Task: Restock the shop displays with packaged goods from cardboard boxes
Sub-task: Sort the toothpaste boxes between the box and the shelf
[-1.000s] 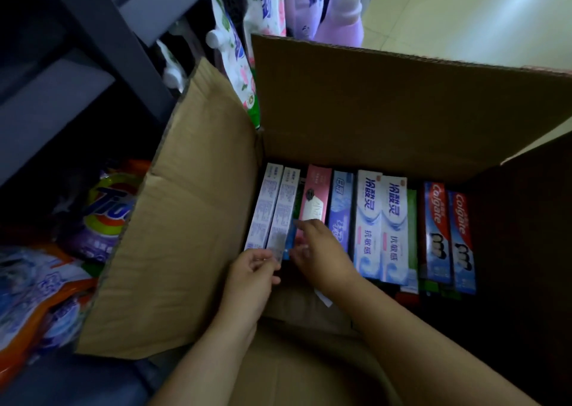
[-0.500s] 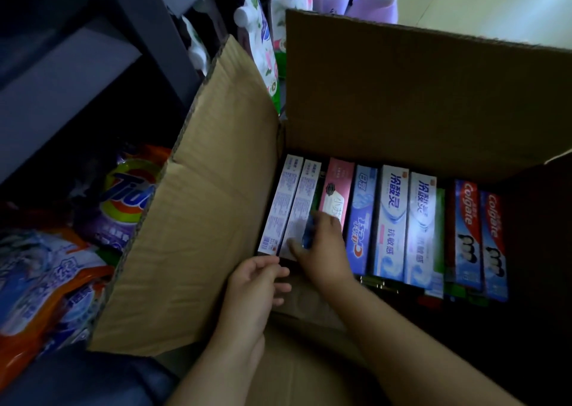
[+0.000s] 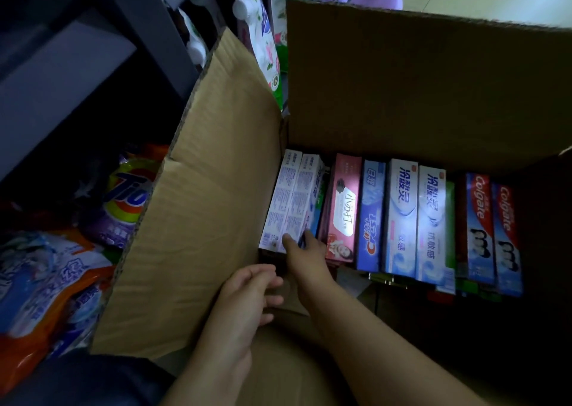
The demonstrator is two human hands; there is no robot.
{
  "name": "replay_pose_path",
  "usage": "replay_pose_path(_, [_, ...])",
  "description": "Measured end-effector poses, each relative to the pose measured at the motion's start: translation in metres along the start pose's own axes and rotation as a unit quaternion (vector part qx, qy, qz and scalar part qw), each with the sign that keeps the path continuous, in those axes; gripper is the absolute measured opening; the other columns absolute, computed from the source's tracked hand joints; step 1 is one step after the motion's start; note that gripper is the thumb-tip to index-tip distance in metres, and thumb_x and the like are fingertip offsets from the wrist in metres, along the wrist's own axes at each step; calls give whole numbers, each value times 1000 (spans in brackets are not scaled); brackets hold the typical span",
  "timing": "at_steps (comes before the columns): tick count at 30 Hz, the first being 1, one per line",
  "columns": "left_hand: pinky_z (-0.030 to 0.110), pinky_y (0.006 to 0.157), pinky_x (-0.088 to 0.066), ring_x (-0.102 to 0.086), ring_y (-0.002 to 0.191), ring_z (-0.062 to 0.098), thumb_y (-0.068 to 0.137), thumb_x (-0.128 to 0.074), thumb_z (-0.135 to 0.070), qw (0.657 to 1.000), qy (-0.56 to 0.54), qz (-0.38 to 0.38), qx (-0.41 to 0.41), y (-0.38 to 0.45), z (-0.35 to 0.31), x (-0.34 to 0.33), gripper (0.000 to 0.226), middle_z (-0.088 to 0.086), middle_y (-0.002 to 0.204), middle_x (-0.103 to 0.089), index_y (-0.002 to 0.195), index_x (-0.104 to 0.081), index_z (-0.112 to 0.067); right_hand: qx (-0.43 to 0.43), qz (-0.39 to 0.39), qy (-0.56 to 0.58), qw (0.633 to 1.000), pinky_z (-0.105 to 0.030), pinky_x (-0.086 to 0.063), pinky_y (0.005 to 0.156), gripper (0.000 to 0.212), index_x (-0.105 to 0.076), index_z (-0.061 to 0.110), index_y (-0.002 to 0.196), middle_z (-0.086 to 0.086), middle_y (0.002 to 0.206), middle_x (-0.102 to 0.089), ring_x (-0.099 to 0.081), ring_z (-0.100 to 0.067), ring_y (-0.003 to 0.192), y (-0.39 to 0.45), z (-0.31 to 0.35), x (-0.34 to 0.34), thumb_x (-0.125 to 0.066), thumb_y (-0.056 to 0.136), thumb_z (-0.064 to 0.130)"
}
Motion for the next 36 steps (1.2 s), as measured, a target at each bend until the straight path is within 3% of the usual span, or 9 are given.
replay_pose_path(3, [29,63,-41,-60,71,17,93,-52,-16,1000,-6,9,5,-4,-2,1,11,4,90,-70,92,-63,-19,24,12,-25,999,-38,-33,113,71,-22,20,150,0,149,-18,-35,-23,134,1,-2,1,-60,91,34])
replay_pose_path(7, [29,64,-43,-62,73,18,93,-53,-17,1000,4,28,-2,-12,-7,8,12,4,87,-72,93,-65,-19,59,14,-18,998,-43,-43,106,79,-35,29,142,-2,142,-45,-51,-19,122,3,3,-9,-69,73,50])
replay_pose_path(11, [29,62,-43,-63,69,18,93,-52,-13,998,-3,49,-36,-20,-19,14,14,4,81,-73,94,-66,-15,21,22,48,998,-44,-45,102,77,-34,23,142,-3,131,-57,-56,-21,116,16,1,-15,-69,74,28])
replay_pose_path(17, [27,60,-42,-62,67,16,93,-52,-12,998,14,47,-50,-15,-20,12,14,-1,75,-73,92,-64,-18,-13,-6,91,996,-41,-48,98,80,-21,20,137,-8,127,-51,-55,-26,112,21,-4,-14,-75,77,18])
replay_pose_path(21, [27,59,-42,-62,64,15,93,-52,-10,997,2,52,-54,-13,-20,12,14,-1,72,-73,92,-64,-16,-29,0,117,993,-49,-49,97,78,-25,24,133,-9,123,-54,-57,-28,110,24,-8,-10,-76,75,10])
replay_pose_path(27, [28,60,-43,-62,65,16,92,-52,-9,997,-3,58,-60,-11,-19,11,13,1,76,-73,93,-64,-15,-37,27,151,987,-50,-48,98,92,-25,30,136,-7,125,-58,-59,-28,111,26,-14,-23,-84,67,21])
replay_pose_path(32, [27,60,-42,-61,70,15,93,-52,-11,997,13,58,-58,-10,-19,9,13,4,86,-71,94,-63,-17,-49,71,199,976,-51,-54,89,88,-43,17,133,-10,117,-66,-66,-29,102,4,10,-9,-88,58,16])
replay_pose_path(35, [28,64,-43,-62,82,17,93,-54,-18,997,28,59,-52,-8,-21,3,7,3,97,-69,95,-60,-21,-33,123,191,973,-51,-54,89,62,-50,13,126,-13,113,-69,-67,-31,102,-35,33,16,-79,72,4])
replay_pose_path(36, [28,68,-44,-62,88,17,91,-57,-23,996,31,62,-52,-8,-25,0,6,3,102,-68,96,-60,-22,-30,137,175,974,-51,-54,89,62,-50,15,126,-13,113,-69,-67,-31,102,-50,38,26,-79,72,2])
Point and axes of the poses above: each hand's wrist, its own y-axis towards the middle knuckle, its own x-axis out of the back of the hand, z = x × y, the point moved 10 cm from there along y, towards the middle knuckle
